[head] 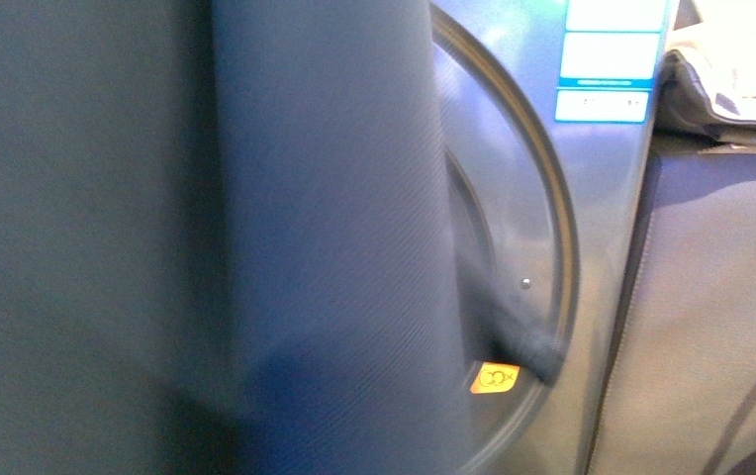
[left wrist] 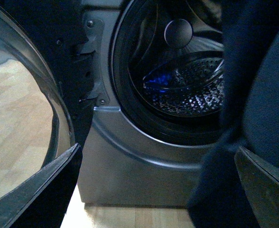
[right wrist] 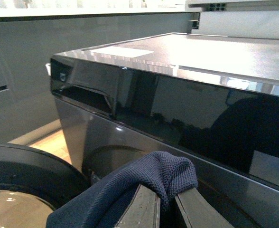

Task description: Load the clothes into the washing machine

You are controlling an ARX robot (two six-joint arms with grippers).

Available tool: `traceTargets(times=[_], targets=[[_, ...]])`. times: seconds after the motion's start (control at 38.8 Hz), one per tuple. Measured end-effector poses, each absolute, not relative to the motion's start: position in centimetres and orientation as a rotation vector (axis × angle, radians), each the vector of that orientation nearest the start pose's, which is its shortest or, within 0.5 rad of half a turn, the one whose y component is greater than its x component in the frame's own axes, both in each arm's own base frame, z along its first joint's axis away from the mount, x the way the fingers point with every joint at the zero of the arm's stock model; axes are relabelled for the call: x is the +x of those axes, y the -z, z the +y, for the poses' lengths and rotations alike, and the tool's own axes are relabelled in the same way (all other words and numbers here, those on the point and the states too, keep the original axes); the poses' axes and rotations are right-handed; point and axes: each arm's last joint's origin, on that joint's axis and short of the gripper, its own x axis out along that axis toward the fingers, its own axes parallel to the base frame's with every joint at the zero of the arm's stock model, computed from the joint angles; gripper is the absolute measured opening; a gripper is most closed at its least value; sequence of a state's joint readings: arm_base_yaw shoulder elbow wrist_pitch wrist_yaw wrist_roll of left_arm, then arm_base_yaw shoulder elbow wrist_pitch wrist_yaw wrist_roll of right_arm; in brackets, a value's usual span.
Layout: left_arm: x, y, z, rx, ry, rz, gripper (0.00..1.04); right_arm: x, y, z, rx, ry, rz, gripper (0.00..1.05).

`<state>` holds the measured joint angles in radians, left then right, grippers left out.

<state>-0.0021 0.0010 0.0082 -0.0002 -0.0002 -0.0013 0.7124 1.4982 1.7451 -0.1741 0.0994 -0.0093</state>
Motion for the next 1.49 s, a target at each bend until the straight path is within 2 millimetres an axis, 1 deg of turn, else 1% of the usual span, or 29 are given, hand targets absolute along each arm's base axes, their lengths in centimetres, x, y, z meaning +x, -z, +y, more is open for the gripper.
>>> traceTargets(times=[0.1, 0.23, 0.31, 0.59, 0.95, 1.49], targets=[[9.7, -16.6, 0.0, -0.001, 0.002, -0.007, 0.98, 25.0, -49.2, 19.9, 0.034, -0.582, -0.068, 0.02], [9.7, -16.6, 0.0, -0.001, 0.002, -0.007, 0.98, 25.1, -49.7, 18.8, 0.061, -0.554, -0.076, 0.03], [9.7, -16.6, 0.0, -0.001, 0.002, -0.007, 0.98, 25.0, -49.9, 18.5, 0.07, -0.548, -0.08, 0.03], [9.7, -16.6, 0.0, -0.001, 0.002, -0.007, 0.98, 24.9, -49.9, 18.7, 0.075, -0.556, -0.08, 0.03], [9.7, -16.6, 0.0, -0.001, 0.002, -0.007, 0.98, 24.8, -50.7, 18.2, 0.086, -0.547, -0.105, 0.03], [9.7, -16.6, 0.0, -0.001, 0.002, -0.007, 0.98, 24.9, -50.7, 18.3, 0.085, -0.547, -0.104, 0.03]])
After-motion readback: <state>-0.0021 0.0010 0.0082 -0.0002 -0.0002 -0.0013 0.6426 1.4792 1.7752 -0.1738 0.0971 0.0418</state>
